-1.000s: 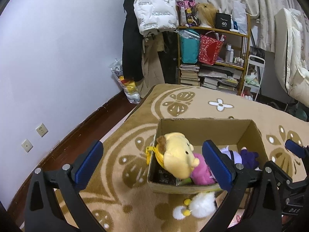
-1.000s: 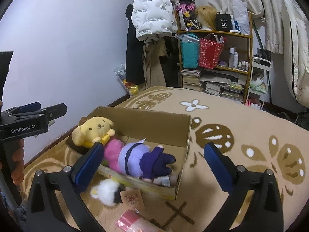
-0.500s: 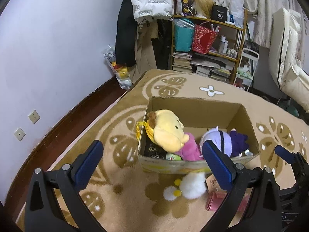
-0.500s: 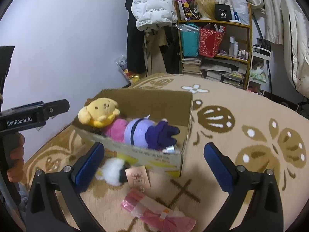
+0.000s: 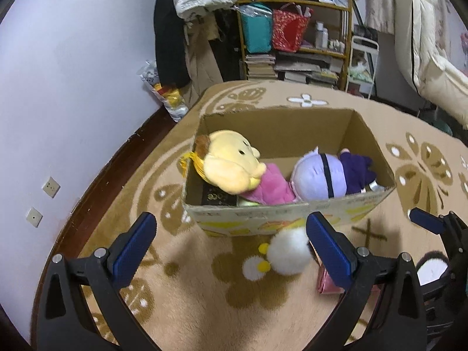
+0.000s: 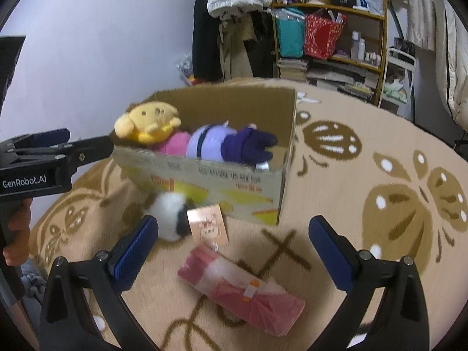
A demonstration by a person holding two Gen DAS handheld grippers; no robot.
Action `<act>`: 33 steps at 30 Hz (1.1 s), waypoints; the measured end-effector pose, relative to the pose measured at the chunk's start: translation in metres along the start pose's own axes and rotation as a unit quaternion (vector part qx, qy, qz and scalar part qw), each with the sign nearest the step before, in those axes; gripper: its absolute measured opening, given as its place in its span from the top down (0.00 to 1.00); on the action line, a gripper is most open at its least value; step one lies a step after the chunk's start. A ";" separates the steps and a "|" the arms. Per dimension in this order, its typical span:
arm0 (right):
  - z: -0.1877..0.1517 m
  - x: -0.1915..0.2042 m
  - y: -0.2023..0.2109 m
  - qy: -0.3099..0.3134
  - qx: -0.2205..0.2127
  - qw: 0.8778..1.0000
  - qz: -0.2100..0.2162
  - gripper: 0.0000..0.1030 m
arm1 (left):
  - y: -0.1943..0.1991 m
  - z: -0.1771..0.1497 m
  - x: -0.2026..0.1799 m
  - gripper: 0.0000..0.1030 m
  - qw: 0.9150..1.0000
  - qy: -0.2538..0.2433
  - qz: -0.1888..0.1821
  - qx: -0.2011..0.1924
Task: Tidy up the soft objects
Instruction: 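Grasp the white fluffy plush with the left tool while the right tool grasps the pink package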
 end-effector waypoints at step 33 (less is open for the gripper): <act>-0.059 0.018 -0.062 0.016 0.154 0.987 0.053 0.10 | -0.062 -0.045 -0.055 0.02 0.990 -0.099 -0.014 0.095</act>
Point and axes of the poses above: each gripper's, at about its wrist camera, not at the fingertips, and y roughly against the way its jaws point, x to its left, z to its top, the point moved 6 cm from there along -y, roughly the way its jaws point, and after that the axes turned 7 degrees about z, right-handed, at the moved point
